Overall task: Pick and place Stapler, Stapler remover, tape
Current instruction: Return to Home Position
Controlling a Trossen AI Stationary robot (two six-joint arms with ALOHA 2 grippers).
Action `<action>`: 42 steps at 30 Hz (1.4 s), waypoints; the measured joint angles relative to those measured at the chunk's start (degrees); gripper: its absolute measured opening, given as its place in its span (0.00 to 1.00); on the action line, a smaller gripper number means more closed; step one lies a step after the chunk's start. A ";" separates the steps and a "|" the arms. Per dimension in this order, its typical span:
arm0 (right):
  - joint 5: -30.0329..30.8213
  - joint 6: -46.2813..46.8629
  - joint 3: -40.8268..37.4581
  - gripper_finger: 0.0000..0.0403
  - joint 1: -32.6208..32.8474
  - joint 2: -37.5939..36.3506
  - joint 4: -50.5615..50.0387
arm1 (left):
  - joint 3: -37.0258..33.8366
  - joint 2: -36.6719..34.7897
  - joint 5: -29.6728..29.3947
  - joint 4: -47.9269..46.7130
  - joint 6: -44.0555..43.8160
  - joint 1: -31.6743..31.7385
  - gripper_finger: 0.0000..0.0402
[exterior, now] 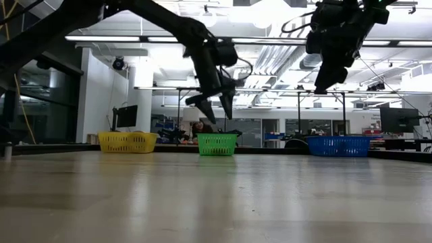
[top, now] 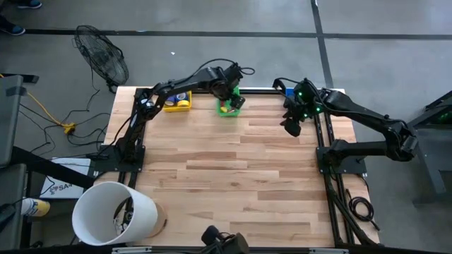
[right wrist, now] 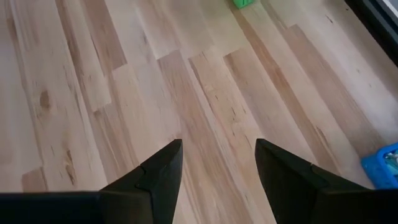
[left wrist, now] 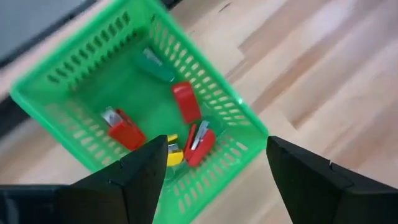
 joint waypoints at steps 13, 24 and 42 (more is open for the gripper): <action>0.01 15.47 -0.02 0.48 0.00 0.00 8.43 | 14.15 -3.52 -1.12 -11.60 14.69 -1.21 0.67; -0.11 22.88 -0.02 0.48 0.02 0.00 17.86 | 14.17 -14.00 -1.33 -14.01 21.41 -4.30 0.67; -3.16 20.30 -0.09 0.48 0.04 -21.44 19.85 | -41.38 -53.40 2.27 18.58 11.19 -5.29 0.67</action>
